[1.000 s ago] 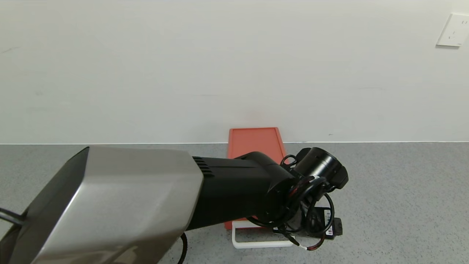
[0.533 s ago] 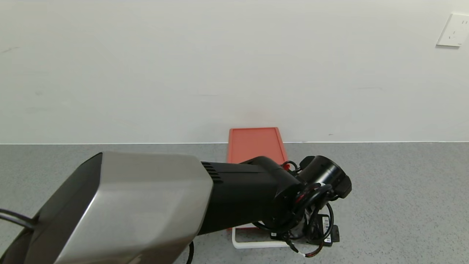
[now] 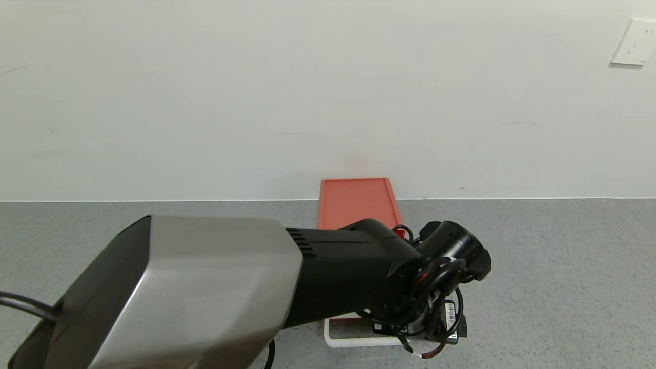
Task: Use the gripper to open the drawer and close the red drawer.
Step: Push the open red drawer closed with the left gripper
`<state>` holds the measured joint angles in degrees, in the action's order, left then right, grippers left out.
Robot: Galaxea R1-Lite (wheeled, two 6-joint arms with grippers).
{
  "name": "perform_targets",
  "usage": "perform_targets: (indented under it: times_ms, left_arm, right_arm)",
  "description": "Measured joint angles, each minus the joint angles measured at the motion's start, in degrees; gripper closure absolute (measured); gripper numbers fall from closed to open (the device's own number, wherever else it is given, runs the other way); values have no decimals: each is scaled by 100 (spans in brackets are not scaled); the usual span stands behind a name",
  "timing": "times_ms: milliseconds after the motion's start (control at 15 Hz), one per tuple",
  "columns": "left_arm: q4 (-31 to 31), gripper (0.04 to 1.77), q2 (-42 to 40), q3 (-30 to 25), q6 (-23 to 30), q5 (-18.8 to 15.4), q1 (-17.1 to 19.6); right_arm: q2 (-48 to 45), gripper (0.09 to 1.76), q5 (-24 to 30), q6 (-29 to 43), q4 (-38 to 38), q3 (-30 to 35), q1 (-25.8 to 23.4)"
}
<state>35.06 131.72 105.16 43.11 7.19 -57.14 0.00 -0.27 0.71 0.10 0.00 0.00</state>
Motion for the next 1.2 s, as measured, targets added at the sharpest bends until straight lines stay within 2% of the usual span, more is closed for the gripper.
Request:
perform_targets:
  times_ms: [267,600,933,1200]
  left_arm:
    - [1022,6,-74,293,63,2,-24]
    - [1858,6,-18,463,689,2,13]
    - [1877,6,-5,166,1084,357,39]
    - [1803,6,-2,-163,1431,661,-135]
  right_arm:
    - [0,14,0,0,1,0,0]
    - [0,14,0,-2,0,0,0]
    - [0,14,0,-2,0,0,0]
    - [0,14,0,0,0,0,0]
